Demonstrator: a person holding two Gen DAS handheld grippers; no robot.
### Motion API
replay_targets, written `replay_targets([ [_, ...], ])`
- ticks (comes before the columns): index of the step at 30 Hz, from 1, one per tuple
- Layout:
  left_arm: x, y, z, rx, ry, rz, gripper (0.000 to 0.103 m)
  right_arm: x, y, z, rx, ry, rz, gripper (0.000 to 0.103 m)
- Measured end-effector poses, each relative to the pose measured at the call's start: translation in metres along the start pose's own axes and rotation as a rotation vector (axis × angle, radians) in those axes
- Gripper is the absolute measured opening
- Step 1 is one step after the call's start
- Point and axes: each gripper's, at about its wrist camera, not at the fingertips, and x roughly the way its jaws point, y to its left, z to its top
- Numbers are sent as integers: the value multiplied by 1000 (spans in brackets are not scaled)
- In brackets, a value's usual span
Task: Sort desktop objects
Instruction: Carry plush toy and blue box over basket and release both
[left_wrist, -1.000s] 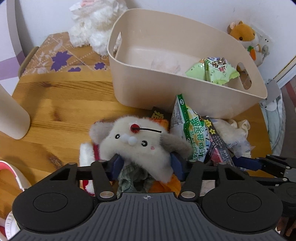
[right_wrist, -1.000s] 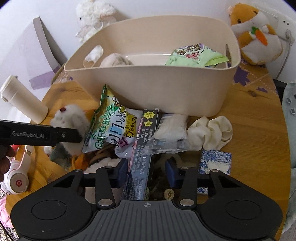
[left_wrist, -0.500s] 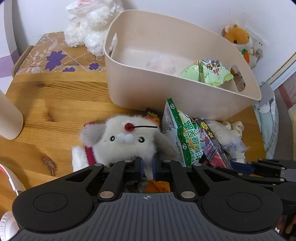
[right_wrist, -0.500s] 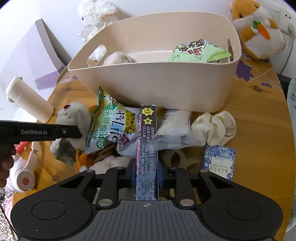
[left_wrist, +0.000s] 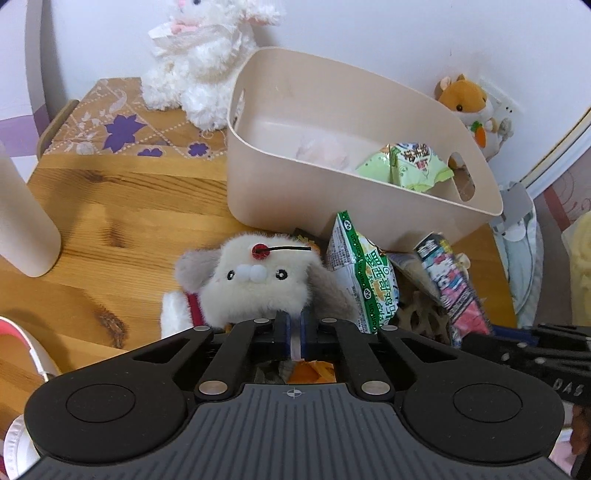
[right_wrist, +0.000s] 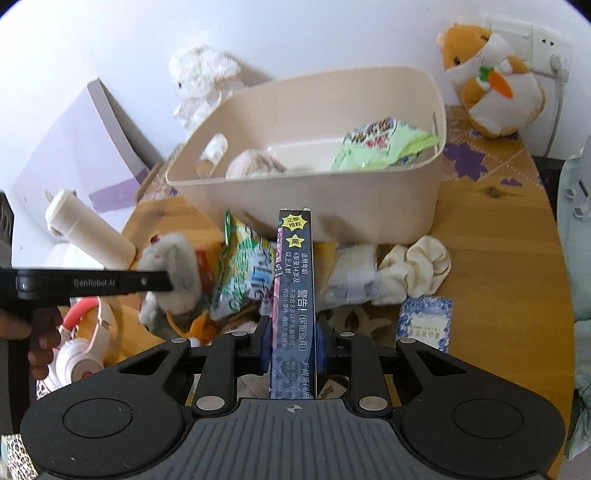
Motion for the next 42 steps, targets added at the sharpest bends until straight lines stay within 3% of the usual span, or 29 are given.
replay_targets([
  [8,-33,2,8,6,-71,7,4,-25,-2,18,-9,-92,-7,21],
  [19,-65,-8,49,19,-213,1,4,-46,-4,58,-65,-201,-28,21],
  [30,-33,-34,108,73,-270,39,4,-29,-11,110,-91,-260,-82,21],
  [42,33,-58,135,101,-192,77,4,25,-25,140,-118,-206,-185,21],
])
